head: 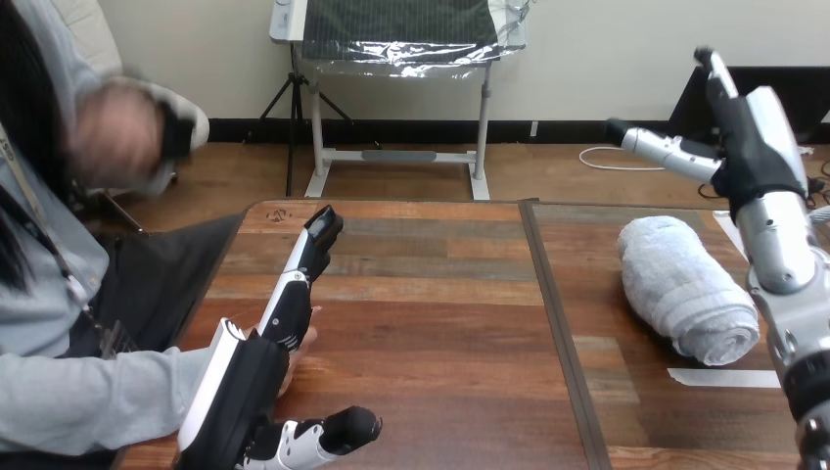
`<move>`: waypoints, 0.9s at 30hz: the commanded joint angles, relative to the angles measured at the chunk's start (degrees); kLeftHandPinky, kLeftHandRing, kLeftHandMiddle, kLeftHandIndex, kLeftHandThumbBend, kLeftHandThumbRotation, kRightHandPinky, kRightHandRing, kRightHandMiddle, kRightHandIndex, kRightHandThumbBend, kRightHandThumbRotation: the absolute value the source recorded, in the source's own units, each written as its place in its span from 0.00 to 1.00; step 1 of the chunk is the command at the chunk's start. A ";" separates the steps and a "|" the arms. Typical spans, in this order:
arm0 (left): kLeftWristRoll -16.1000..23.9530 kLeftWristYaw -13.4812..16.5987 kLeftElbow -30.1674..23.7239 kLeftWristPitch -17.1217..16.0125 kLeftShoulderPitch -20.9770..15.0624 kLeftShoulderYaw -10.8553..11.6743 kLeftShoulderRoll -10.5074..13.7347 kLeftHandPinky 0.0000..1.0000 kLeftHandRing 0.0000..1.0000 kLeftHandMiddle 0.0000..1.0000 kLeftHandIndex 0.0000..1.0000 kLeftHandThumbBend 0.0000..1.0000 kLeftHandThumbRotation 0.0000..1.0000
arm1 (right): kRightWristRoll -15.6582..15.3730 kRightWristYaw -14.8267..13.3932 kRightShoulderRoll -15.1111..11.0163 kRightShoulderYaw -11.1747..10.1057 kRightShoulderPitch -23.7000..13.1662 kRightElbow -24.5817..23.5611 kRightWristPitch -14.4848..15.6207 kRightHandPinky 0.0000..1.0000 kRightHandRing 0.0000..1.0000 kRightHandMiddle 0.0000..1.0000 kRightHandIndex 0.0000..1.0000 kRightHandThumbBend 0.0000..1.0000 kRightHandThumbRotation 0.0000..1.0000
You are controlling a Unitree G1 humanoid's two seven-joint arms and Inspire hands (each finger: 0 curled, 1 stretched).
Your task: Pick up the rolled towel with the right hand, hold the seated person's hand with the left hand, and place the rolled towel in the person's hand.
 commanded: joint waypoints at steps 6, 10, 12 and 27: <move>-1.35 -0.36 -2.80 -1.06 -1.98 -0.31 -0.17 1.00 1.00 1.00 1.00 1.00 0.76 | -2.71 -2.62 -3.07 3.07 -15.26 12.80 5.01 0.85 1.00 1.00 1.00 1.00 0.55; -0.17 0.13 -3.11 -1.21 -1.58 0.27 -0.32 0.99 1.00 1.00 1.00 1.00 0.76 | -3.97 -2.97 -3.15 4.24 -16.51 14.99 6.78 0.84 1.00 1.00 1.00 1.00 0.56; 0.23 0.29 -3.03 -1.68 -1.64 0.46 -0.40 0.99 1.00 1.00 1.00 1.00 0.76 | -4.18 -2.71 -3.19 4.58 -17.04 16.13 7.60 0.83 1.00 1.00 1.00 1.00 0.56; -1.73 -0.78 -3.47 -2.22 -0.94 -0.27 0.33 0.98 1.00 1.00 1.00 1.00 0.75 | -5.97 -0.30 -3.05 6.87 -17.22 21.13 12.81 0.88 1.00 1.00 1.00 1.00 0.59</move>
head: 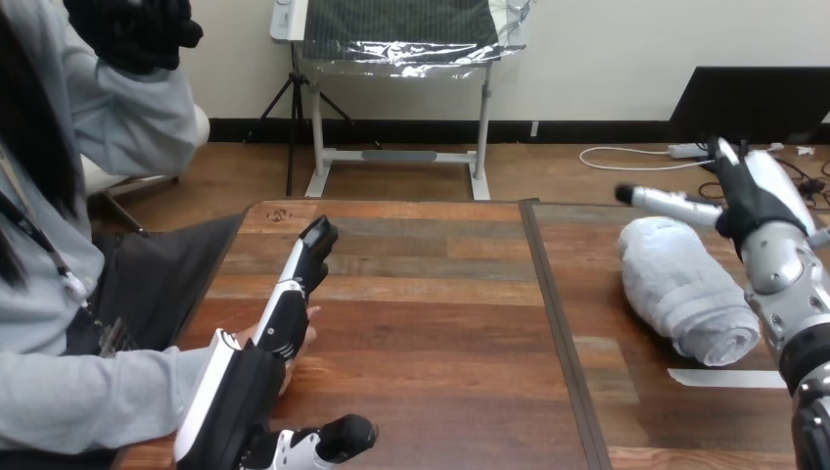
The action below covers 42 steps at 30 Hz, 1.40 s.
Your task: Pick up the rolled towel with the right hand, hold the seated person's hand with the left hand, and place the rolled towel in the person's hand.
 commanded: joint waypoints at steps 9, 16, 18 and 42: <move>-2.47 -1.48 -3.58 -3.11 -1.98 -0.41 0.99 1.00 1.00 1.00 1.00 1.00 0.74 | -1.84 1.62 -2.14 2.65 -7.04 3.31 4.20 0.94 1.00 1.00 1.00 1.00 0.61; -3.84 -2.65 -3.77 -3.89 -1.33 -0.36 1.58 1.00 1.00 1.00 1.00 1.00 0.71 | -2.78 1.86 -1.91 3.92 -5.58 3.87 6.52 0.94 1.00 1.00 1.00 1.00 0.62; -4.25 -2.88 -3.74 -4.31 -1.06 -0.30 1.57 1.00 1.00 1.00 1.00 1.00 0.71 | -3.25 2.50 -2.01 4.50 -4.76 3.99 6.36 0.93 1.00 1.00 1.00 1.00 0.63; -6.04 -3.85 -7.66 -5.42 3.00 0.12 1.75 1.00 1.00 1.00 1.00 1.00 0.70 | -2.08 2.94 0.20 4.08 1.56 4.48 8.44 0.59 0.86 0.83 0.78 1.00 0.64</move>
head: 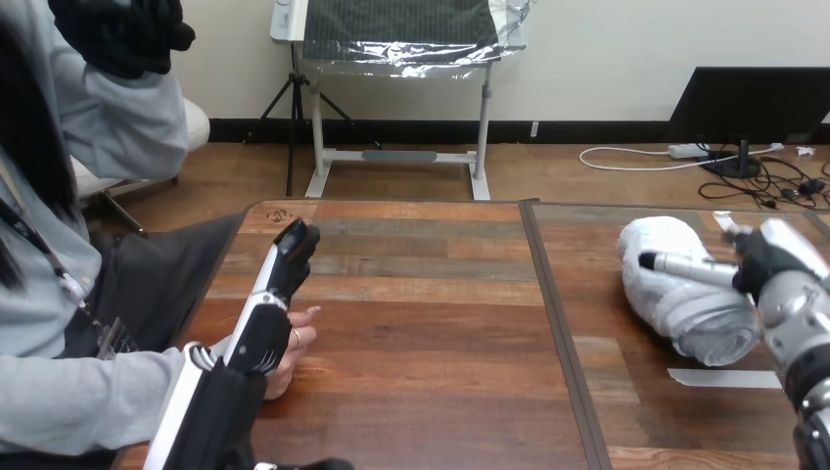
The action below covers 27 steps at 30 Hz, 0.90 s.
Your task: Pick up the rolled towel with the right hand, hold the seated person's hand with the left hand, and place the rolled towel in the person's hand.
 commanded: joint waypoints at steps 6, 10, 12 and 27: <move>-2.19 -0.45 -3.57 -1.46 -1.10 -0.81 0.75 1.00 1.00 1.00 1.00 1.00 0.68 | -2.05 0.42 1.24 2.62 1.69 -0.15 -0.48 0.19 0.79 0.77 0.68 1.00 0.69; -2.04 -0.48 -3.96 -2.03 -0.85 -0.59 0.62 1.00 1.00 1.00 1.00 1.00 0.67 | -2.38 0.91 1.79 3.10 2.06 -0.08 0.54 0.15 0.68 0.70 0.68 1.00 0.73; -1.95 -0.55 -3.90 -2.49 -0.94 -0.50 0.61 1.00 1.00 1.00 1.00 1.00 0.67 | -1.13 0.22 2.26 1.92 2.42 -0.14 0.97 0.15 0.63 0.68 0.68 1.00 0.73; -5.29 -1.43 -5.24 -4.22 0.26 -2.38 1.38 1.00 1.00 1.00 1.00 1.00 0.65 | -2.52 0.68 3.75 4.01 4.39 0.06 1.88 0.01 0.79 0.75 0.71 1.00 0.72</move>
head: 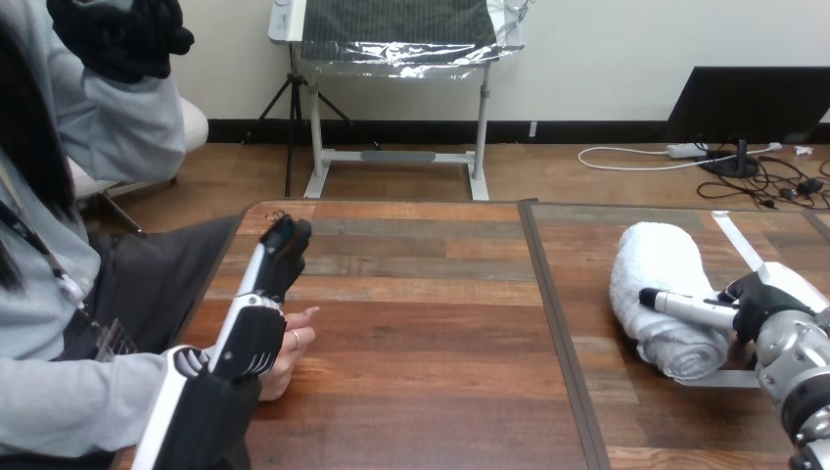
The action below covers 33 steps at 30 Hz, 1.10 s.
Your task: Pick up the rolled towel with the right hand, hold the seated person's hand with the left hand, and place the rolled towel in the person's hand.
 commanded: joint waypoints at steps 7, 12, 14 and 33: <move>-2.41 -0.68 -1.49 -3.77 -1.69 -0.72 0.39 1.00 1.00 1.00 1.00 1.00 0.65 | -0.39 1.17 3.41 1.18 1.07 0.03 0.44 0.12 0.73 0.77 0.75 0.98 0.71; -2.42 -0.81 -1.70 -4.23 -1.41 -0.76 0.80 0.98 0.99 1.00 1.00 1.00 0.67 | -0.44 -0.58 4.04 1.28 1.56 0.08 1.43 0.16 0.68 0.76 0.74 0.98 0.67; -2.13 -0.56 -2.10 -4.03 -1.01 -0.56 0.53 0.97 1.00 1.00 1.00 1.00 0.67 | -0.24 -1.59 4.23 1.09 1.83 0.07 1.41 0.16 0.64 0.72 0.71 0.99 0.65; -2.94 -0.58 -2.58 -4.47 -0.25 -1.38 0.42 0.99 1.00 1.00 1.00 1.00 0.65 | -0.10 -8.95 5.29 0.68 3.71 -0.01 -0.10 0.31 0.59 0.69 0.69 0.94 0.08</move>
